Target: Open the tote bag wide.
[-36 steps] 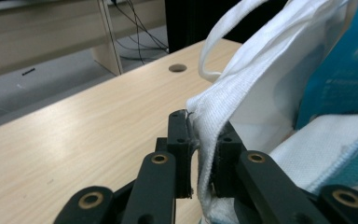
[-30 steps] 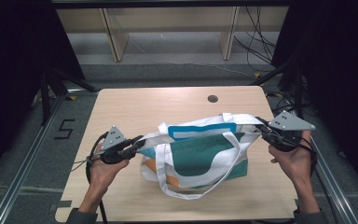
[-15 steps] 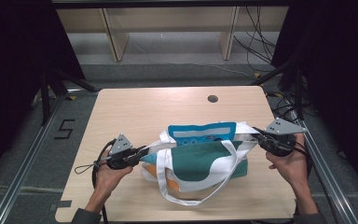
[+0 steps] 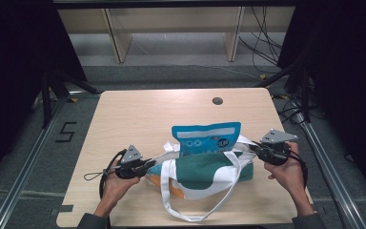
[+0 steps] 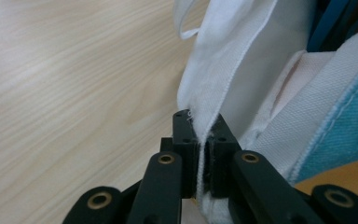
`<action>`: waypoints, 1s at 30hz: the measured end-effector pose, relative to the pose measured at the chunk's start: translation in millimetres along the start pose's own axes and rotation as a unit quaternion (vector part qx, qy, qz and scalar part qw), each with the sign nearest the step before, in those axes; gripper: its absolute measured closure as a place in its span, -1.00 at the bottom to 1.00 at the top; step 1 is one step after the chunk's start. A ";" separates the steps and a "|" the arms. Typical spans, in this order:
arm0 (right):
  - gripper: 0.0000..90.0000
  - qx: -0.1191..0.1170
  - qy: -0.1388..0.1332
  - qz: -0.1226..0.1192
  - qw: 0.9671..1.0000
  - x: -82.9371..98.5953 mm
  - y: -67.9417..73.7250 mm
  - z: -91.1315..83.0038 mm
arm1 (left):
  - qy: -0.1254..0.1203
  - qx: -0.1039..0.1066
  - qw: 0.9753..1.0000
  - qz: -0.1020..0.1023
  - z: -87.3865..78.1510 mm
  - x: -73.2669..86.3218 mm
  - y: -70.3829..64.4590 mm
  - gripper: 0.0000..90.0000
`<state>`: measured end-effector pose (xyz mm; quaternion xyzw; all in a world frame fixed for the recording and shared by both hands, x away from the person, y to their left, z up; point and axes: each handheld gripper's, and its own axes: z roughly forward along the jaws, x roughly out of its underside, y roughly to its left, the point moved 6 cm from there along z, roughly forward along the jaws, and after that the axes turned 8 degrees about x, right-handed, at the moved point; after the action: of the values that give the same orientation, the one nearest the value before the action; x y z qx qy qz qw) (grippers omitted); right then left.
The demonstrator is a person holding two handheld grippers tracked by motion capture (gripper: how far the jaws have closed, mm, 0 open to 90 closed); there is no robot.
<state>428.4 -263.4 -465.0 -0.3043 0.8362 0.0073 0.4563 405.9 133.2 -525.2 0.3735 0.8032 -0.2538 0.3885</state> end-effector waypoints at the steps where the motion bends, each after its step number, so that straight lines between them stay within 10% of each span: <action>1: 0.94 -0.001 0.003 -0.002 1.000 3.3 1.9 2.2 | 0.004 0.004 1.000 -0.009 2.5 4.5 -0.7 0.89; 14: 0.94 -0.009 0.039 -0.013 0.999 32.9 9.1 14.3 | 0.032 0.003 0.999 -0.006 13.4 12.2 -1.4 0.89; 18: 0.94 -0.023 0.089 -0.003 0.996 54.4 19.1 31.6 | 0.041 -0.002 0.999 0.007 19.3 13.4 0.0 0.89; 30: 0.94 -0.019 0.090 0.003 0.996 55.3 13.8 48.0 | 0.046 -0.016 0.999 0.003 27.8 12.8 8.7 0.86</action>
<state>435.7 -266.0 -539.1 -0.3098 0.8743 -0.0028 0.3737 419.5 124.1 -552.5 0.3808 0.8229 -0.2222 0.3584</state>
